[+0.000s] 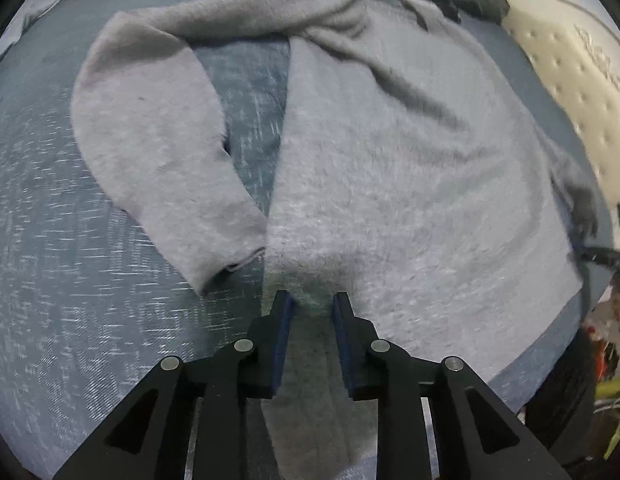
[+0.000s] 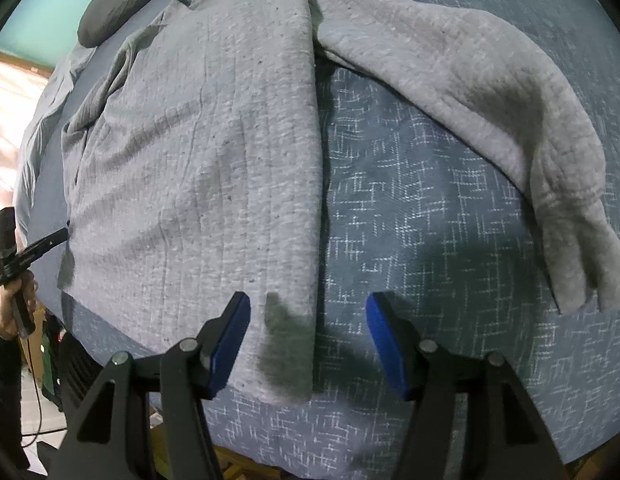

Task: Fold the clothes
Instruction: 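Open the left tool and release the hem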

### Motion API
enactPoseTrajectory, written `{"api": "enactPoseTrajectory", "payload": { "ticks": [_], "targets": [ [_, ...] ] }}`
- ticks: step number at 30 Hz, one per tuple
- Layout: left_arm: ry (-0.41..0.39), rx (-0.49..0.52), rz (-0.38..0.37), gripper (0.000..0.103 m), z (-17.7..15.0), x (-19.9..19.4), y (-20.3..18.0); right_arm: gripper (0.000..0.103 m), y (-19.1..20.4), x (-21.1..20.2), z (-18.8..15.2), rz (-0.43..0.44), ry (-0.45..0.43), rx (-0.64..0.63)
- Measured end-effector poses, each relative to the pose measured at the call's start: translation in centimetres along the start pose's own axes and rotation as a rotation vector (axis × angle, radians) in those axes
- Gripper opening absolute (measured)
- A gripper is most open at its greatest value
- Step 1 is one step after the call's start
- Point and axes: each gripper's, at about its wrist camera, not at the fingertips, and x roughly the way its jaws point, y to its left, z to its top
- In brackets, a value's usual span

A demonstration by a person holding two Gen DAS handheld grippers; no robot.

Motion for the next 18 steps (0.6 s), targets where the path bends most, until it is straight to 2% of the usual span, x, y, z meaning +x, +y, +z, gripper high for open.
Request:
{"api": "enactPoseTrajectory", "payload": {
  "ticks": [1,2,4,7,8,14,18],
  "targets": [
    [0.002,0.003,-0.002,0.011,-0.1,0.3,0.0,0.062,0.1,0.1,0.0,-0.001,-0.001,-0.003],
    [0.002,0.004,-0.006,0.007,-0.1,0.4,0.1,0.062,0.2,0.1,0.0,-0.001,-0.001,-0.006],
    [-0.003,0.001,-0.016,0.006,-0.2,0.5,0.3,0.061,0.4,0.3,0.0,-0.004,0.001,-0.023],
    [-0.026,-0.011,-0.021,0.005,-0.4,0.0,0.8,0.049,0.8,0.5,0.0,-0.016,0.006,-0.061],
    [-0.034,-0.009,-0.020,0.005,-0.4,-0.3,0.9,0.048,0.9,0.6,0.0,-0.020,0.008,-0.072],
    [-0.068,-0.056,-0.017,0.004,-1.0,-1.8,2.2,0.048,0.8,0.6,-0.1,-0.021,0.016,-0.081],
    [-0.060,-0.085,-0.042,0.004,-1.4,-1.6,2.9,0.048,0.3,-0.2,0.0,-0.022,0.007,-0.082]
  ]
}}
